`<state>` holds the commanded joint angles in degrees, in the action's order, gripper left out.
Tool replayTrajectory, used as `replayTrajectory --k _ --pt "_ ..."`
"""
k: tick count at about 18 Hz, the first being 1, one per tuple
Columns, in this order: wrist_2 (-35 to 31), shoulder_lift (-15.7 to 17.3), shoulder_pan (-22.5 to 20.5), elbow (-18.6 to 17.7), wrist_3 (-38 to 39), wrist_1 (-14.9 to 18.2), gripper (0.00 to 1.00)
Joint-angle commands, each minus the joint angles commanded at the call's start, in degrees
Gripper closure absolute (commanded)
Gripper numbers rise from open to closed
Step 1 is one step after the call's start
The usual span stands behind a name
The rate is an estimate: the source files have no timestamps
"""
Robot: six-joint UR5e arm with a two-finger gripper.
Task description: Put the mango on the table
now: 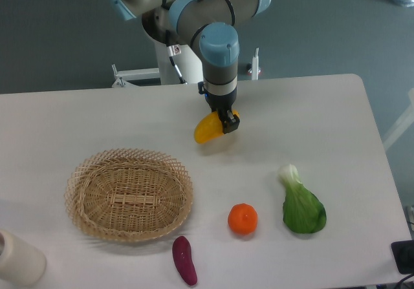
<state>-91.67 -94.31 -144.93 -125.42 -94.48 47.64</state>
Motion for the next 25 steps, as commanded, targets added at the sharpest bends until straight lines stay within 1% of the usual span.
replayTrajectory --k 3,4,5,9,13,15,16,18,19,21,22,25 --pt "0.0 0.2 0.0 0.0 0.2 0.0 0.17" --pt "0.1 0.2 0.0 0.1 0.1 0.0 0.06" --pt "0.1 0.2 0.0 0.2 0.6 0.1 0.0" --pt "0.4 0.1 -0.1 0.1 0.3 0.1 0.0" --pt "0.9 -0.2 -0.3 1.2 0.6 -0.1 0.0" --pt "1.3 -0.3 -0.3 3.2 1.2 0.3 0.0" --pt "1.9 -0.7 -0.2 4.3 3.6 0.2 0.0" --pt "3.2 -2.5 -0.3 6.8 8.8 -0.1 0.0" --pt "3.4 -3.5 -0.4 8.5 10.0 0.0 0.0" --pt "3.5 -5.4 -0.4 11.2 11.6 0.0 0.0" --pt "3.3 -6.2 -0.4 11.7 11.9 -0.3 0.0" --pt "3.3 -7.5 -0.8 14.5 12.1 0.0 0.0"
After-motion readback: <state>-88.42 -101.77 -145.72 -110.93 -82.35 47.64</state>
